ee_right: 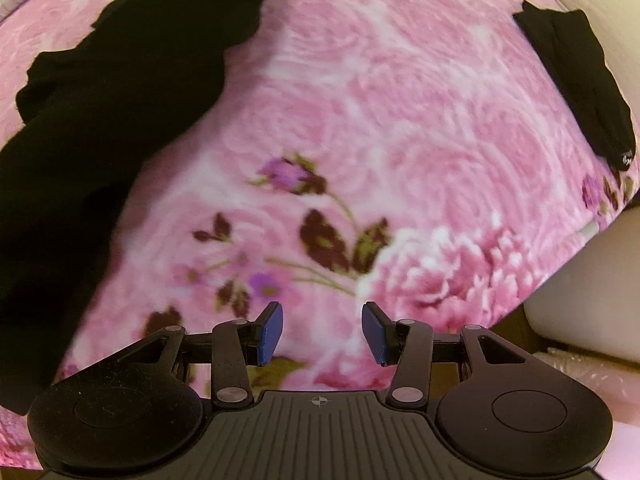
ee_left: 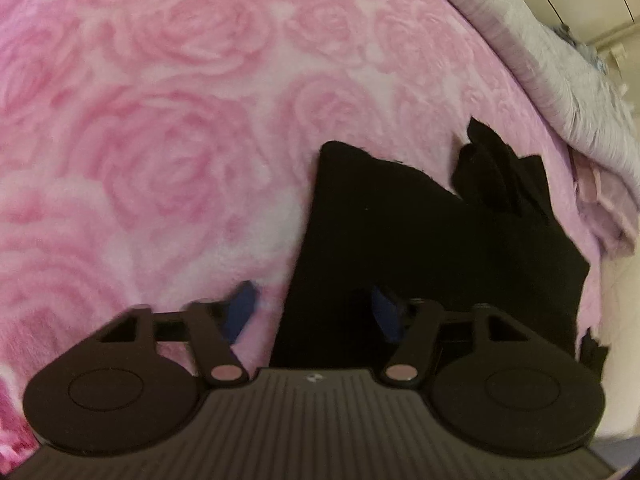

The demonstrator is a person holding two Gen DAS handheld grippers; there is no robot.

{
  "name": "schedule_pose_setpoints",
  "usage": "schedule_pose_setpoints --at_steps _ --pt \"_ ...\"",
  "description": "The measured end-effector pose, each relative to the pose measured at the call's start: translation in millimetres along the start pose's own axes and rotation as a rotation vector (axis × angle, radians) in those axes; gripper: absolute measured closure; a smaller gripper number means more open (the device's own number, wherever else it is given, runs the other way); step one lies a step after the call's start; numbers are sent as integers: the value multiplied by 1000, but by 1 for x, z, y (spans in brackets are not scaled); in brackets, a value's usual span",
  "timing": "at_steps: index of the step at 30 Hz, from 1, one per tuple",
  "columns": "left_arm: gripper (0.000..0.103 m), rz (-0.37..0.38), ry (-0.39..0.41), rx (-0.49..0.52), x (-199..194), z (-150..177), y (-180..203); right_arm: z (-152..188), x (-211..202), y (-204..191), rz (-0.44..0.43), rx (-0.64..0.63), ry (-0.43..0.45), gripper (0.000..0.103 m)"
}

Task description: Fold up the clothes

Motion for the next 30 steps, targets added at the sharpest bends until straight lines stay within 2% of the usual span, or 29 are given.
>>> schedule_pose_setpoints --at_steps 2,5,12,15,16,18,20,22,24,27,30 --pt "92 34 -14 8 1 2 7 1 0 4 0 -1 -2 55" --pt "97 92 -13 88 -10 7 28 0 -1 11 -2 -2 1 55" --pt "96 392 -60 533 -55 81 140 -12 -15 47 16 29 48 55" --pt "91 520 -80 724 -76 115 186 -14 -17 67 37 55 55 55" --pt "90 531 -106 762 -75 128 194 -13 -17 73 42 62 51 55" --pt "91 448 -213 743 -48 155 186 -11 -17 81 43 75 40 55" --pt "92 395 -257 642 -42 159 167 -8 -19 87 22 92 34 55" --pt "91 389 -267 531 -49 153 146 -4 -22 88 -14 95 39 55" --pt "84 369 -261 471 -63 147 123 0 -25 84 -57 86 38 55" --pt "81 271 -241 435 -75 138 92 0 -37 64 -192 76 71 55" --pt "81 199 -211 316 -74 129 68 -8 -46 45 -308 65 116 55"
Point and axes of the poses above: each gripper's, at about its wrist camera, not at the fingertips, and x roughly the way its jaws point, y to its right, z to its underside, the point moved 8 cm from there along x, roughly the way its jaws point, and after that the axes turned 2 degrees about x, right-handed, at the moved point
